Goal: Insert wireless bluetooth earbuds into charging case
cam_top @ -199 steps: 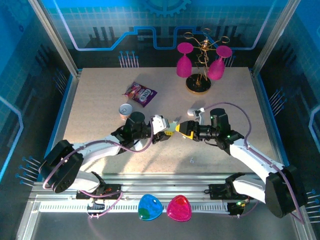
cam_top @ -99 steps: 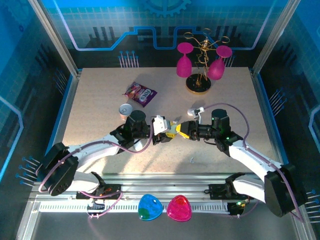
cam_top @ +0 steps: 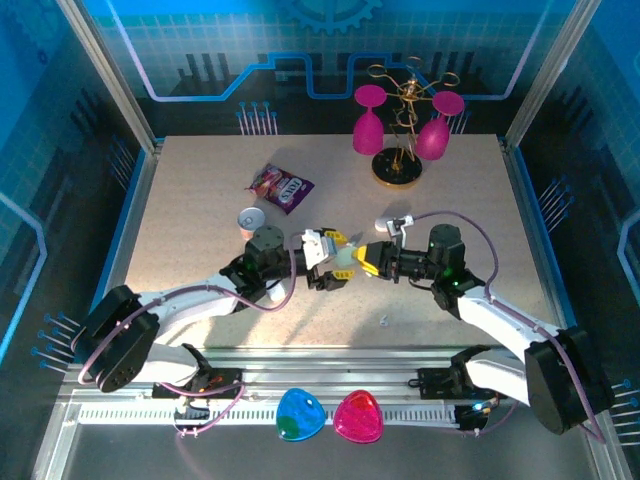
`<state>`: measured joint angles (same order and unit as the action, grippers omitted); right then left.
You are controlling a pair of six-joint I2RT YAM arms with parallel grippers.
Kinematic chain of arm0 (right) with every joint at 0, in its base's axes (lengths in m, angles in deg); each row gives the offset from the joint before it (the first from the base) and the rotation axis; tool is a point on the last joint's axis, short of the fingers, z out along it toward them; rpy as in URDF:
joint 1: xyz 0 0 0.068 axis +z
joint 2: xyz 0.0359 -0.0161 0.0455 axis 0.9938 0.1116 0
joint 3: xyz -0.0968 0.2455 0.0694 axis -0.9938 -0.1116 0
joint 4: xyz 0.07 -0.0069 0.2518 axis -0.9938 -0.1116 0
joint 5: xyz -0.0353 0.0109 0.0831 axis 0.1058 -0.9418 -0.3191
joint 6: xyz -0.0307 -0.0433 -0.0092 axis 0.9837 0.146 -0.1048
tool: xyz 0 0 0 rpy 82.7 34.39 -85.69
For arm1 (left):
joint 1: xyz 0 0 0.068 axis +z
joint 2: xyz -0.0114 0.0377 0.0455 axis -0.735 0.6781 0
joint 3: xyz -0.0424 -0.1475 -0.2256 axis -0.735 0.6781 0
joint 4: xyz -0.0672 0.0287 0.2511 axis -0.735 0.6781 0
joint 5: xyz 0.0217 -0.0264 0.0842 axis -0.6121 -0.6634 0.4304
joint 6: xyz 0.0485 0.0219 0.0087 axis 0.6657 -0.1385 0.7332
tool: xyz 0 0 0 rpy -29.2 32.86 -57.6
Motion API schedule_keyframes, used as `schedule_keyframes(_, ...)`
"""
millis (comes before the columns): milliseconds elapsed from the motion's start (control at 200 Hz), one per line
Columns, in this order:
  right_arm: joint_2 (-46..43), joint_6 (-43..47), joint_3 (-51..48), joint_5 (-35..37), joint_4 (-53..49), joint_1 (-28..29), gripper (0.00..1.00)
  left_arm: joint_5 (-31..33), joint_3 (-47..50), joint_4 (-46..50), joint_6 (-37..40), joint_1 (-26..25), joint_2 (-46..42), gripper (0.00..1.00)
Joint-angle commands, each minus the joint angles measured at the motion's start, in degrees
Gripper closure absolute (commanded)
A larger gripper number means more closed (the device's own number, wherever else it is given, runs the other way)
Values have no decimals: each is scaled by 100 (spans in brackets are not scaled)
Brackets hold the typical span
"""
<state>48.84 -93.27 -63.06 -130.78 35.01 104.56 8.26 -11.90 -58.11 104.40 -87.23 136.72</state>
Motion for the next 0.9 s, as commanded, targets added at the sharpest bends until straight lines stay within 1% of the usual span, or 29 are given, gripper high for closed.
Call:
schedule_keyframes(0, -58, -970, -114, -130, 1487, -97, 82, -45, 196, -1718, -684, -8, 209, 25)
schedule_keyframes(70, -10, -1448, -184, -84, 2096, -131, 82, -25, 238, -2261, -908, 1, 354, 26)
schedule_keyframes(140, 67, -1803, -213, -56, 2585, -147, 82, -18, 225, -2458, -974, -4, 428, 26)
schedule_keyframes(220, 110, -2040, -226, 2, 2909, -146, 82, 55, 228, -2536, -932, 2, 448, 28)
schedule_keyframes(300, 119, -2189, -248, 90, 3106, -148, 83, 172, 288, -2832, -935, -3, 493, 31)
schedule_keyframes(385, 110, -2301, -269, 170, 3251, -147, 83, 148, 288, -2979, -969, 9, 546, 37)
schedule_keyframes(600, 92, -2346, -291, 204, 3234, -166, 83, 49, 236, -2994, -973, 12, 607, 46)
schedule_keyframes(795, 171, -2340, -315, 194, 3233, -168, 83, -62, 172, -2933, -998, 12, 583, 47)
schedule_keyframes(895, 217, -2376, -320, 198, 3301, -166, 83, -112, 161, -2878, -983, 14, 570, 54)
